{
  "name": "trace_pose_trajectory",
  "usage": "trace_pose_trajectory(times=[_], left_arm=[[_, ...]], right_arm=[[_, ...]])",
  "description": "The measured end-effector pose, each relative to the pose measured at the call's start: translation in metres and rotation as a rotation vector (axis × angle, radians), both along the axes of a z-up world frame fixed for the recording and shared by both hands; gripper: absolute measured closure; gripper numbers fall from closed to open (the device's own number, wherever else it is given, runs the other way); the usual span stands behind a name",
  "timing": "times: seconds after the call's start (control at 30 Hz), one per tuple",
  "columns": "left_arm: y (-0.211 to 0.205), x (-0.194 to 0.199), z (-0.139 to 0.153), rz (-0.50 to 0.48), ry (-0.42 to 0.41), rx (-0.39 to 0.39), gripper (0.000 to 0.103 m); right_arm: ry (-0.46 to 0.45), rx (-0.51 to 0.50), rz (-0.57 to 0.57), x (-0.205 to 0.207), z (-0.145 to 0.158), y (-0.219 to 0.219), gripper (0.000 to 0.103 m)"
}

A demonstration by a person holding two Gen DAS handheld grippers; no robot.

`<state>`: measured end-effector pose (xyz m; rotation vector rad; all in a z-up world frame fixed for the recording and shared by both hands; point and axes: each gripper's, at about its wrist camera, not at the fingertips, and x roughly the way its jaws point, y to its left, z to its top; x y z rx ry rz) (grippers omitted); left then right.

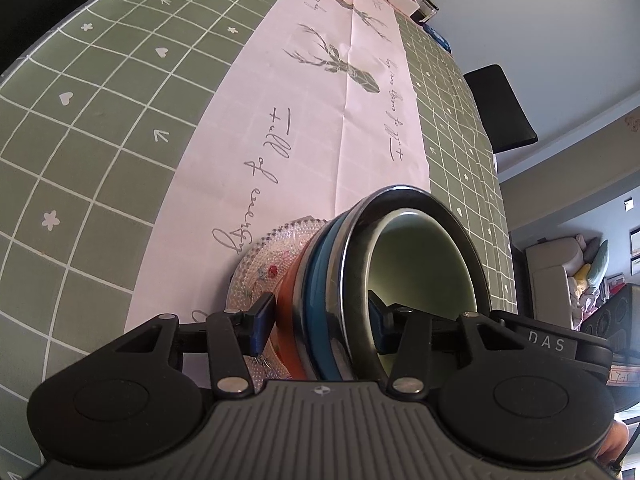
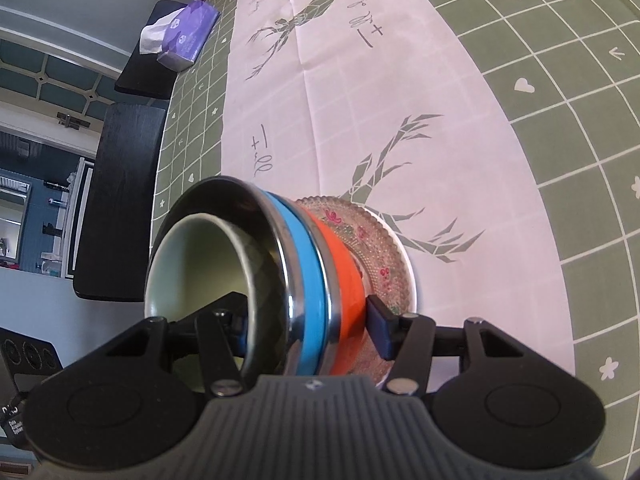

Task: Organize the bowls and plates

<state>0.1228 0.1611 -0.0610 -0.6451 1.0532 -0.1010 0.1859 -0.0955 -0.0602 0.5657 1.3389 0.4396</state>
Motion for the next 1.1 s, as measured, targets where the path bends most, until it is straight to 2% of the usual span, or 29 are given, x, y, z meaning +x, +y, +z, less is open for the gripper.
trace_pose_trajectory(times=[0.27, 0.43, 0.6, 0.77, 0.93, 1.1], left_arm=[[0.000, -0.001, 0.010, -0.004, -0.046, 0.037, 0.048], [-0.006, -0.005, 0.023, -0.019, -0.105, 0.144, 0.041], [-0.011, -0.012, 0.046, -0.034, -0.196, 0.254, 0.035], [-0.022, -0.023, 0.081, -0.072, -0.332, 0.412, 0.029], [-0.042, -0.042, 0.113, -0.109, -0.454, 0.559, 0.024], [-0.063, -0.066, 0.138, -0.089, -0.574, 0.712, 0.023]], right_arm=[[-0.024, -0.007, -0.018, 0.001, 0.007, -0.006, 0.038], [-0.057, -0.018, -0.007, 0.000, 0.018, -0.008, 0.037], [-0.141, -0.037, 0.026, -0.003, 0.042, -0.011, 0.035], [-0.301, -0.103, 0.087, -0.015, 0.079, -0.010, 0.031], [-0.527, -0.215, 0.156, -0.040, 0.121, -0.010, 0.030], [-0.757, -0.327, 0.208, -0.074, 0.154, -0.019, 0.029]])
